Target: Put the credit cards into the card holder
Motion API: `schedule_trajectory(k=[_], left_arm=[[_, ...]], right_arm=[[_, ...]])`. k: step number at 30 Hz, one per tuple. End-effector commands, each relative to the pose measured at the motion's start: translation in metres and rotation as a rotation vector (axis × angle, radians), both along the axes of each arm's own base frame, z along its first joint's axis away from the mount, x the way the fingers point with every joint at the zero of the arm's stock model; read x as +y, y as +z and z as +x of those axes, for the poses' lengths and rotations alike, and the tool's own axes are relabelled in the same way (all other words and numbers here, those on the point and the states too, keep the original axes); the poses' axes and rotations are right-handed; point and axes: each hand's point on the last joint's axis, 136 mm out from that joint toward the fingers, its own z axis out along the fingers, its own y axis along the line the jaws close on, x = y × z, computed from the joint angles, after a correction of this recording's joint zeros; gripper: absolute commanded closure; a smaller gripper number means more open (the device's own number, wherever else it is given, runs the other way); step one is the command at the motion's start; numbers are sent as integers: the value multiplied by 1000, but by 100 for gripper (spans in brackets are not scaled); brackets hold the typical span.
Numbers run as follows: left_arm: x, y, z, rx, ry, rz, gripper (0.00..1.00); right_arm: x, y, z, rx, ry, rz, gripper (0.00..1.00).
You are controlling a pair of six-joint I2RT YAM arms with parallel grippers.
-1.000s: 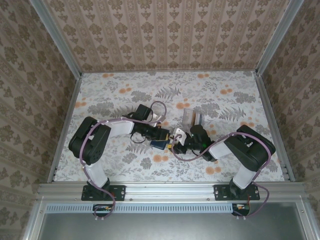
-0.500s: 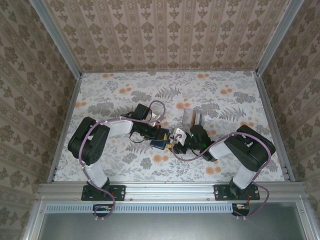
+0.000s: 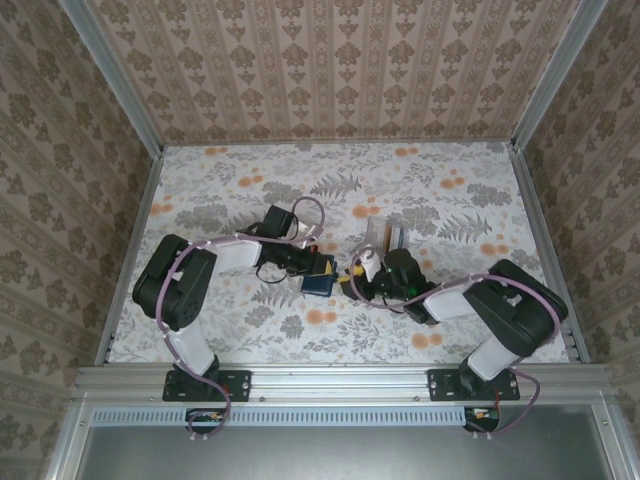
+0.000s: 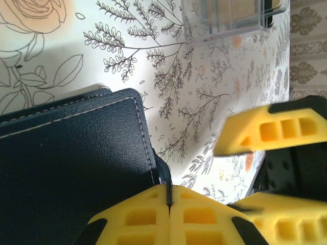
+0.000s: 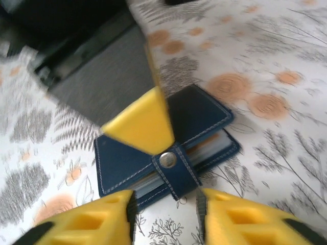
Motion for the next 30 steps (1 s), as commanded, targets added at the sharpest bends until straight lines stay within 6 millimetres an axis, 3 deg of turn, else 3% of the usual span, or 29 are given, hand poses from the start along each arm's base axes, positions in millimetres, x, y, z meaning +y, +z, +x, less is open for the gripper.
schedule_trajectory(k=[1,3,6,11,18,27,30], left_arm=[[-3,8,0,7,26,-51,100],[-2,7,2,2,41,-44,100],[0,8,7,-6,69,-50,100],[2,8,15,-6,112,-54,100],[4,4,16,11,128,-56,100],[7,2,17,21,145,-55,100],[8,1,18,22,154,-57,100]], right_arm=[[-18,-10,-3,340,-243,60,65],[-16,-10,-13,471,-267,77,65],[-18,-14,-20,687,-350,100,57],[16,-17,-24,886,-284,303,58],[33,-22,-10,935,-316,388,60],[42,-26,-5,943,-326,335,63],[44,-32,-8,960,-328,317,71]])
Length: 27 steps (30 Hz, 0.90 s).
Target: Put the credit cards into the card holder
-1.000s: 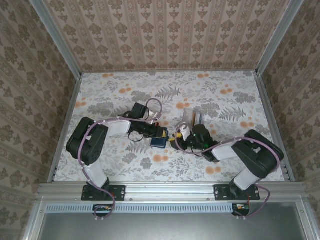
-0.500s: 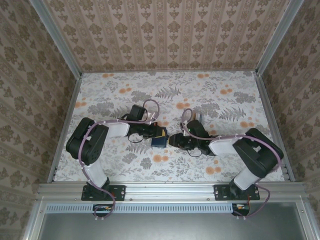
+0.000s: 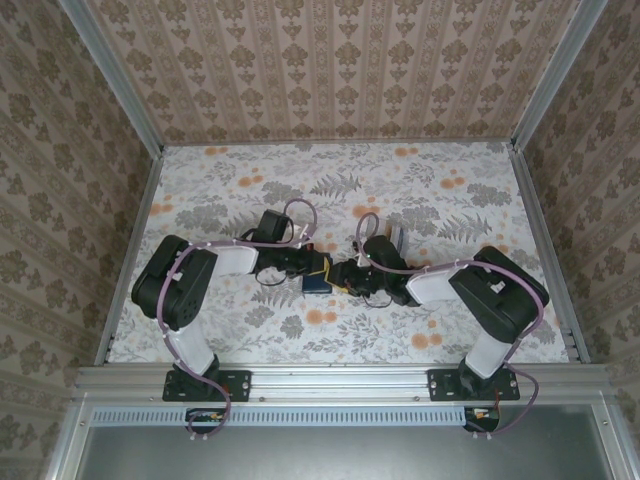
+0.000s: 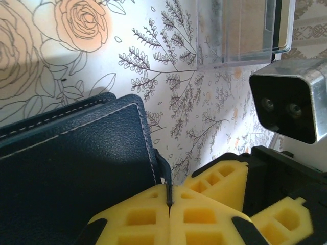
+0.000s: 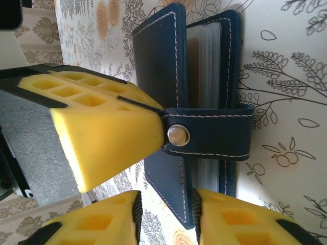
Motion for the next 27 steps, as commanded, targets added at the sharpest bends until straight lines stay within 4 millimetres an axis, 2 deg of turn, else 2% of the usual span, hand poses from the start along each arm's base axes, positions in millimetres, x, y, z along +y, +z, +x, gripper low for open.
schedule_trajectory(k=[1,7,13,15,18,22,27], left_arm=[[3,6,4,-13,27,-16,100],[4,7,7,-16,29,-20,100],[5,7,6,-13,29,-21,100],[6,7,6,-13,33,-21,100],[11,7,8,-12,46,-16,100],[22,7,11,-16,76,-5,100],[25,3,6,-11,62,7,100]], right_arm=[[2,-12,-6,61,9,-26,74],[-7,-28,-15,110,12,-94,76],[-2,-24,-11,96,23,-88,77],[0,-23,-9,95,25,-83,79],[1,-23,-10,98,28,-81,88],[-4,-28,-12,117,19,-105,91],[-4,-33,-13,130,17,-107,95]])
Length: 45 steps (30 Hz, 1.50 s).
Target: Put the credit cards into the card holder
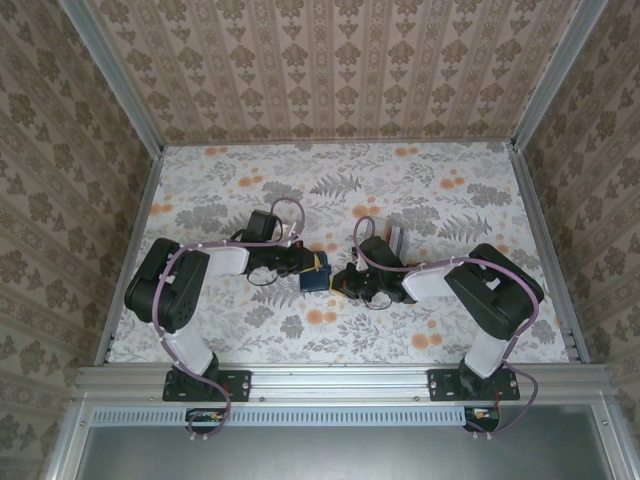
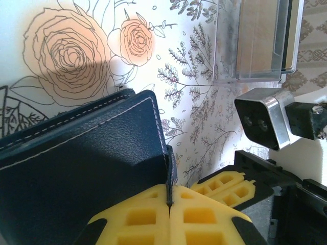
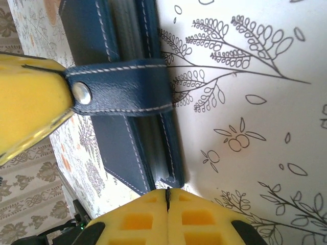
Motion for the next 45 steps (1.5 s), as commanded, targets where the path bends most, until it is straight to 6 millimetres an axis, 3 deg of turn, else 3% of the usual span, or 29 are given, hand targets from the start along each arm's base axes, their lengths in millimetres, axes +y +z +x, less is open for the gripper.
schedule_trajectory(k=[1,13,19,32,37,39,42,45], left_arm=[[3,1,-6,-9,-13,2,100],[9,-1,-8,-24,9,20,100],[6,-7,-8,-6,17,-4,100],[4,-7,-9,5,6,-19,100],[4,-7,-10,7,5,-23,100],[4,-7,-11,9,4,-22,100],[13,-4,-3,4,36,-23,100],[18,0,0,-8,47,-18,100]], right_arm=[[1,-10,-3,34,6,-23,95],[-5,-7,-2,21,-9,-58,94],[-5,19,5,-74,-20,-45,68],[25,10,10,-34,23,7,64],[29,10,13,-34,29,3,74],[28,7,13,-25,28,-1,86],[24,2,10,-8,20,-21,95],[18,-3,8,2,10,-42,99]])
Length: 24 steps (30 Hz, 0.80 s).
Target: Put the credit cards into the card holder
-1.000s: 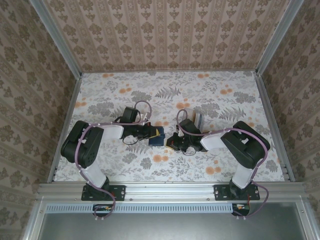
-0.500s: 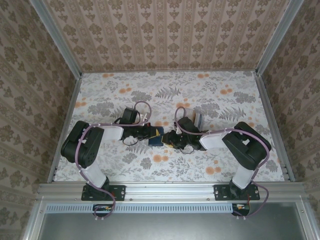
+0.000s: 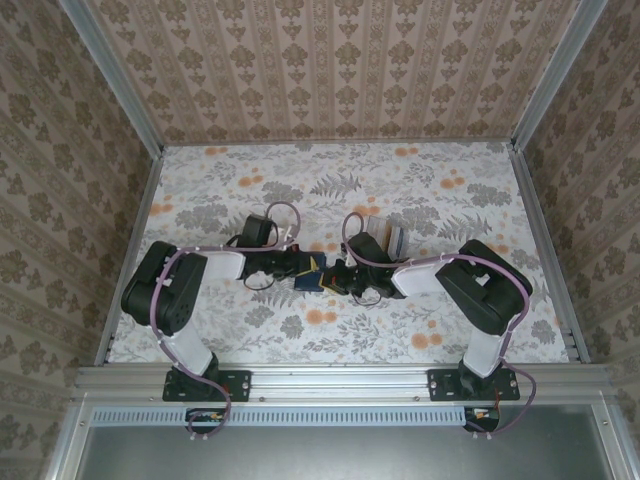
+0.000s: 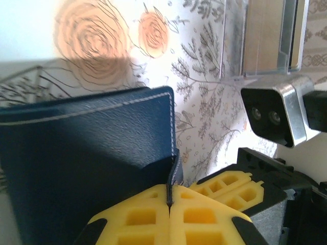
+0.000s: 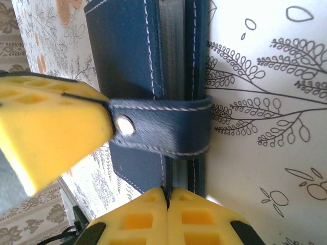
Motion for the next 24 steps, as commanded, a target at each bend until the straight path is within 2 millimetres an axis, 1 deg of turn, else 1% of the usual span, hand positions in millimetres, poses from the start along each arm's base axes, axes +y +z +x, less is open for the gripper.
schedule_trajectory(k=[1,5,9,15,20,24], left_arm=[[7,6,2,-9,11,-9,100],[10,6,1,-13,13,-4,100],[9,-1,-1,7,17,-7,100],[1,2,-6,3,5,-10,100],[8,-5,-4,9,28,21,100],[5,-2,-7,13,5,13,100]], right_arm=[[-8,-10,-4,36,-13,-35,99],[-13,-16,-6,54,-28,-44,100],[-13,-15,-5,53,-29,-41,99],[-12,-15,-4,59,-27,-41,99],[-12,-15,-4,59,-24,-49,98],[-10,-15,-3,60,-18,-49,97]])
